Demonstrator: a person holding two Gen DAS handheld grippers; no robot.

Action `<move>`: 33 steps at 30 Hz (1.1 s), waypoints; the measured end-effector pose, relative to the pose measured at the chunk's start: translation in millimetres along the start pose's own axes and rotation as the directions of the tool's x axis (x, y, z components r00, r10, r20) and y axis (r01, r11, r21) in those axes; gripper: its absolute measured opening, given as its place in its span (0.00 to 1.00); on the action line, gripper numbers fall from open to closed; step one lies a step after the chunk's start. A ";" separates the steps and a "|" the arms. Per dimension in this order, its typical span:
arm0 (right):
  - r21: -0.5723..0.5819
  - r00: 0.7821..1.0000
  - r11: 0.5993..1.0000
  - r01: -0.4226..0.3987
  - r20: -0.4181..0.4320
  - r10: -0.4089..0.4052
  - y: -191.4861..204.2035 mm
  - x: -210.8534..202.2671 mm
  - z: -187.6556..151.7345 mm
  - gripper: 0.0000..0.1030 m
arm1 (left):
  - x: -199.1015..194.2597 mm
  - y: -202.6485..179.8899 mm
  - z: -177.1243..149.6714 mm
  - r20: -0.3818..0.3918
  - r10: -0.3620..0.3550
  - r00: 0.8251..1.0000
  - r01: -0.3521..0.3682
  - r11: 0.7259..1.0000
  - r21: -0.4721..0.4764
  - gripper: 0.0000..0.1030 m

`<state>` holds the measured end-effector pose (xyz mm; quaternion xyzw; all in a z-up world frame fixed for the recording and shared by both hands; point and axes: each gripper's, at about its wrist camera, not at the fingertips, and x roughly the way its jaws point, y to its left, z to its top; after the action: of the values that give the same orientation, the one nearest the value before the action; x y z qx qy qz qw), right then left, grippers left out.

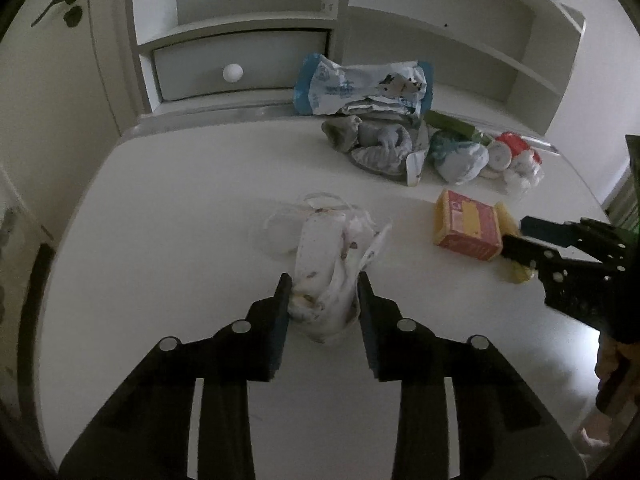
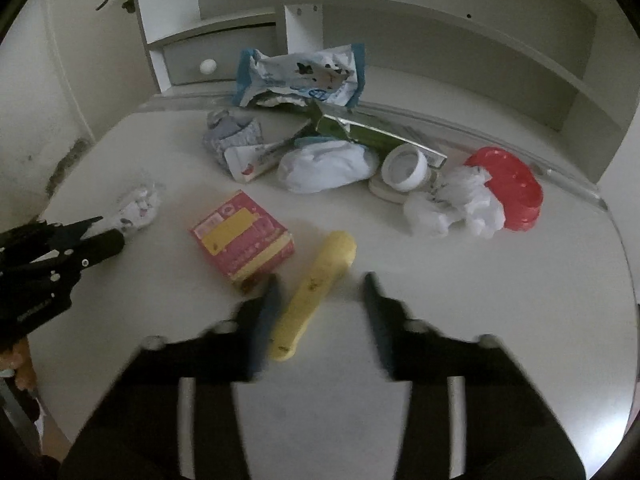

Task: Collect trash
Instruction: 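Grasp the white mask with the left gripper while the right grasps the yellow stick, then carry the mask and yellow stick to the bin and lower them in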

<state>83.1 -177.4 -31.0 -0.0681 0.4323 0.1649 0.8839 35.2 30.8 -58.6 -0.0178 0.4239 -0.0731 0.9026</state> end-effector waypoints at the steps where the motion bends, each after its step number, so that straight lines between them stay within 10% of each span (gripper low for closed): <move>1: 0.011 1.000 1.000 0.000 -0.003 0.000 -2.7 -0.5 0.4 0.13 | -0.4 0.7 -0.2 0.004 -0.007 1.000 0.007 1.000 -0.005 0.28; 33: 0.061 0.997 0.997 -0.044 0.073 0.040 -25.9 -36.1 -11.1 0.13 | -15.8 -13.8 0.4 0.037 -0.028 0.999 0.027 0.999 0.027 0.28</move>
<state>63.3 -212.9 -9.9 -0.0253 0.4064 0.1722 0.8970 23.9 19.4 -45.0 -0.0129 0.4056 -0.0909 0.9094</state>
